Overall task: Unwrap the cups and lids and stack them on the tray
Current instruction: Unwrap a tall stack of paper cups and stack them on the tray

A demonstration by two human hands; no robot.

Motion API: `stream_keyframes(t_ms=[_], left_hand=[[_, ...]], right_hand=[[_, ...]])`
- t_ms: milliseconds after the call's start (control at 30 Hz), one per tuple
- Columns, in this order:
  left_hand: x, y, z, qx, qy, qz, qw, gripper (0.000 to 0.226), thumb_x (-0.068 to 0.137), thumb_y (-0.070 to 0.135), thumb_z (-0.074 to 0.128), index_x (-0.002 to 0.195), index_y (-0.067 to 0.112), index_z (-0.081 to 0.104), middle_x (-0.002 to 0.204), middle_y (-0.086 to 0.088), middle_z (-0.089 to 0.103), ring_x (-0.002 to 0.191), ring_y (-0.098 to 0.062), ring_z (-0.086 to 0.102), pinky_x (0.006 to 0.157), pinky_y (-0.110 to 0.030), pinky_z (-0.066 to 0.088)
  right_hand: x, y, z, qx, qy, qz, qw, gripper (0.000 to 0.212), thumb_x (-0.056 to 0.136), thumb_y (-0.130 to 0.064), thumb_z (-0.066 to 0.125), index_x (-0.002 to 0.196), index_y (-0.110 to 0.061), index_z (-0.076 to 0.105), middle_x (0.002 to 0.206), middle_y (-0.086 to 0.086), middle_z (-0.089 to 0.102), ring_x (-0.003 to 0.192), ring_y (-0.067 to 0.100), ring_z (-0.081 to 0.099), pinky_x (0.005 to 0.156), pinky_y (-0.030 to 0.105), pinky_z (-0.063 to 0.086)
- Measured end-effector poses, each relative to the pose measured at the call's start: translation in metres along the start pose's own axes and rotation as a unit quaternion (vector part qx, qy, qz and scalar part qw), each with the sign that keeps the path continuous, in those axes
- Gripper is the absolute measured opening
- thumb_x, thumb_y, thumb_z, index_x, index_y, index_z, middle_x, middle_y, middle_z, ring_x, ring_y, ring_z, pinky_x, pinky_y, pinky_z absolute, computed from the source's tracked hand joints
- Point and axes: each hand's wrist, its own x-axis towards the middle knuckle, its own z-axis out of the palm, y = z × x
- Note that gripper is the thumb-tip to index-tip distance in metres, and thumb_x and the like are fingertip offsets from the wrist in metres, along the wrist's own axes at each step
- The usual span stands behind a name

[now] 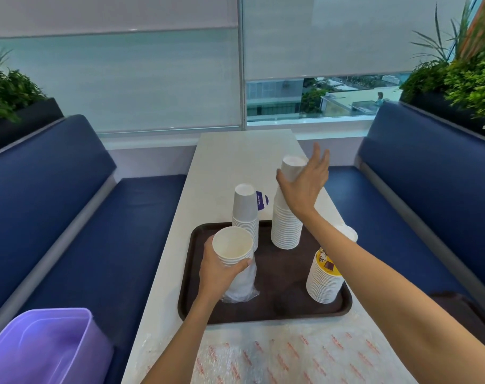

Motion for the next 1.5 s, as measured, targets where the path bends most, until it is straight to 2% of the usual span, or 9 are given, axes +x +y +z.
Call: stream_keyframes(t_ms=[67, 167, 367, 533, 700, 933, 1200, 1367, 1500], left_hand=[[0.002, 0.001, 0.003, -0.003, -0.001, 0.004, 1.000, 0.092, 0.058, 0.030, 0.090, 0.134, 0.019, 0.038, 0.133, 0.000, 0.052, 0.121, -0.017, 0.050, 0.101, -0.028, 0.038], [0.003, 0.001, 0.007, -0.010, -0.004, 0.006, 1.000, 0.091, 0.058, 0.027, 0.090, 0.133, 0.020, 0.040, 0.131, 0.001, 0.054, 0.119, -0.017, 0.052, 0.103, -0.034, 0.043], [0.003, -0.003, 0.019, -0.019, -0.020, -0.010, 1.000, 0.098, 0.062, 0.033, 0.088, 0.140, 0.024, 0.029, 0.137, 0.002, 0.047, 0.126, -0.017, 0.047, 0.105, -0.034, 0.039], [-0.012, -0.013, 0.020, -0.044, -0.024, -0.005, 0.999, 0.093, 0.061, 0.024, 0.088, 0.137, 0.018, 0.034, 0.118, 0.007, 0.056, 0.103, -0.013, 0.059, 0.090, -0.024, 0.048], [-0.006, 0.000, 0.036, -0.043, 0.029, -0.094, 0.994, 0.096, 0.065, 0.043, 0.082, 0.141, 0.022, 0.027, 0.133, 0.006, 0.042, 0.124, -0.012, 0.042, 0.108, -0.034, 0.036], [-0.009, -0.007, 0.024, -0.047, -0.004, -0.031, 0.998, 0.089, 0.063, 0.026, 0.087, 0.135, 0.012, 0.037, 0.105, 0.009, 0.059, 0.089, -0.011, 0.062, 0.073, -0.012, 0.047], [-0.011, -0.006, 0.024, -0.026, -0.006, -0.036, 0.999, 0.087, 0.062, 0.028, 0.087, 0.133, 0.013, 0.039, 0.105, 0.008, 0.057, 0.094, -0.016, 0.059, 0.076, -0.017, 0.046], [-0.010, 0.003, 0.028, 0.016, 0.003, -0.067, 0.998, 0.099, 0.064, 0.043, 0.083, 0.143, 0.022, 0.027, 0.139, 0.000, 0.044, 0.130, -0.020, 0.044, 0.108, -0.033, 0.036], [-0.014, 0.004, 0.016, -0.002, -0.009, -0.047, 0.999, 0.088, 0.066, 0.029, 0.086, 0.137, 0.017, 0.035, 0.131, -0.003, 0.053, 0.110, -0.015, 0.053, 0.094, -0.027, 0.043]], right_hand=[[-0.011, -0.008, 0.002, 0.029, -0.015, -0.101, 0.994, 0.071, 0.079, -0.027, 0.072, 0.139, -0.009, 0.039, 0.144, 0.020, 0.035, 0.134, 0.033, 0.034, 0.107, 0.036, 0.027], [-0.024, -0.019, 0.004, 0.041, -0.217, -0.148, 0.964, 0.058, 0.077, -0.032, 0.076, 0.126, -0.013, 0.053, 0.128, 0.012, 0.046, 0.121, 0.025, 0.045, 0.099, 0.028, 0.036], [-0.049, -0.022, 0.010, -0.142, -0.588, -0.077, 0.793, 0.084, 0.066, -0.049, 0.082, 0.136, -0.020, 0.045, 0.132, 0.004, 0.044, 0.123, 0.023, 0.046, 0.103, 0.033, 0.039], [-0.062, -0.016, 0.016, -0.177, -0.597, -0.096, 0.777, 0.095, 0.066, -0.043, 0.084, 0.142, -0.020, 0.033, 0.135, 0.006, 0.041, 0.125, 0.026, 0.044, 0.102, 0.037, 0.042], [-0.065, -0.012, 0.020, -0.196, -0.591, -0.109, 0.775, 0.097, 0.063, -0.049, 0.084, 0.141, -0.019, 0.035, 0.134, 0.006, 0.040, 0.124, 0.025, 0.043, 0.102, 0.038, 0.043], [-0.062, -0.015, 0.023, -0.216, -0.588, -0.109, 0.772, 0.096, 0.062, -0.053, 0.082, 0.137, -0.014, 0.038, 0.130, 0.008, 0.040, 0.118, 0.026, 0.047, 0.096, 0.037, 0.047], [-0.060, -0.021, 0.020, -0.214, -0.585, -0.122, 0.773, 0.080, 0.064, -0.052, 0.082, 0.125, -0.013, 0.047, 0.119, 0.006, 0.057, 0.102, 0.020, 0.053, 0.082, 0.028, 0.048], [-0.044, -0.039, 0.005, -0.179, -0.583, -0.105, 0.785, 0.076, 0.071, -0.049, 0.077, 0.128, -0.011, 0.045, 0.120, 0.005, 0.057, 0.108, 0.022, 0.055, 0.085, 0.028, 0.048], [-0.019, -0.055, -0.020, -0.118, -0.561, -0.081, 0.815, 0.077, 0.075, -0.046, 0.075, 0.135, -0.015, 0.038, 0.128, 0.003, 0.050, 0.111, 0.020, 0.050, 0.094, 0.033, 0.046]])
